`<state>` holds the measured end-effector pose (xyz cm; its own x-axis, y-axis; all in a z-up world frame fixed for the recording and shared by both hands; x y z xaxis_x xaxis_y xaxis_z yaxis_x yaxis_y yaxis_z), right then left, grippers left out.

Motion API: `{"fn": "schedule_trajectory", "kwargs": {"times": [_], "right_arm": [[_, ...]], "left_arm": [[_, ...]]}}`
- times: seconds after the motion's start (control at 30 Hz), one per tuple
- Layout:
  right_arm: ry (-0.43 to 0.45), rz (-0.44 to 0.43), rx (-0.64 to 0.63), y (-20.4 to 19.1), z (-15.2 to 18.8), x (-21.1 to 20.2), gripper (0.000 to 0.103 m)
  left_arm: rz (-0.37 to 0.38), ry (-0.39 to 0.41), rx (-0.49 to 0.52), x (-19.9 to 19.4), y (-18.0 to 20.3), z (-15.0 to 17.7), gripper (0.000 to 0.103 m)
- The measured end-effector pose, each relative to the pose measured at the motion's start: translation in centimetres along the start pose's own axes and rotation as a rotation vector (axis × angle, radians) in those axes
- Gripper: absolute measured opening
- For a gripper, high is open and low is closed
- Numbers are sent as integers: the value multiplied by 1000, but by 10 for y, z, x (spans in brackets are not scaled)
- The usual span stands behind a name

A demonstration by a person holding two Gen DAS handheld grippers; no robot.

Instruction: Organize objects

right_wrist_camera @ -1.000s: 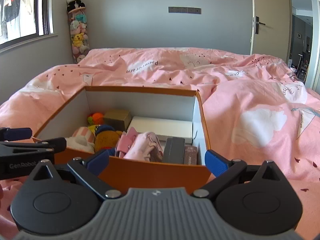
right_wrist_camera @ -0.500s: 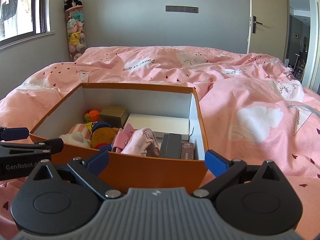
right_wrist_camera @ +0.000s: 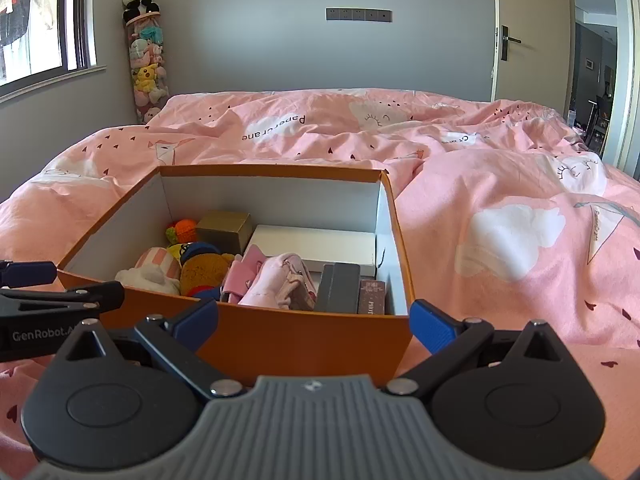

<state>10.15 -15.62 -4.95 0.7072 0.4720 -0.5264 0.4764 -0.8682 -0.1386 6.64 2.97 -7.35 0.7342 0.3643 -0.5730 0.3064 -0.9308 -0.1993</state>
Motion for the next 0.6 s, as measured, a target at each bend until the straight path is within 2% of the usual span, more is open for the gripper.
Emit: {"fn": "schedule_trajectory", "kwargs": {"times": [0.6], "right_arm": [[-1,4,14,2,1,0,101]], "left_arm": [[-1,-2,0,0,0,0,95]]}}
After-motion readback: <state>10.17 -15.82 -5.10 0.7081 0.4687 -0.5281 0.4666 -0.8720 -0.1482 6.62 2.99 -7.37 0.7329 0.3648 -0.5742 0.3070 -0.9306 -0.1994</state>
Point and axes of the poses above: each gripper's, at about its wrist camera, not at the fingertips, and x roughly the way its jaws point, y to its right, z to its underside, the point moved 4 cm from there along x, roughly the way its jaws point, and after that the axes turned 11 degrees about -z, right-handed, at the moved point
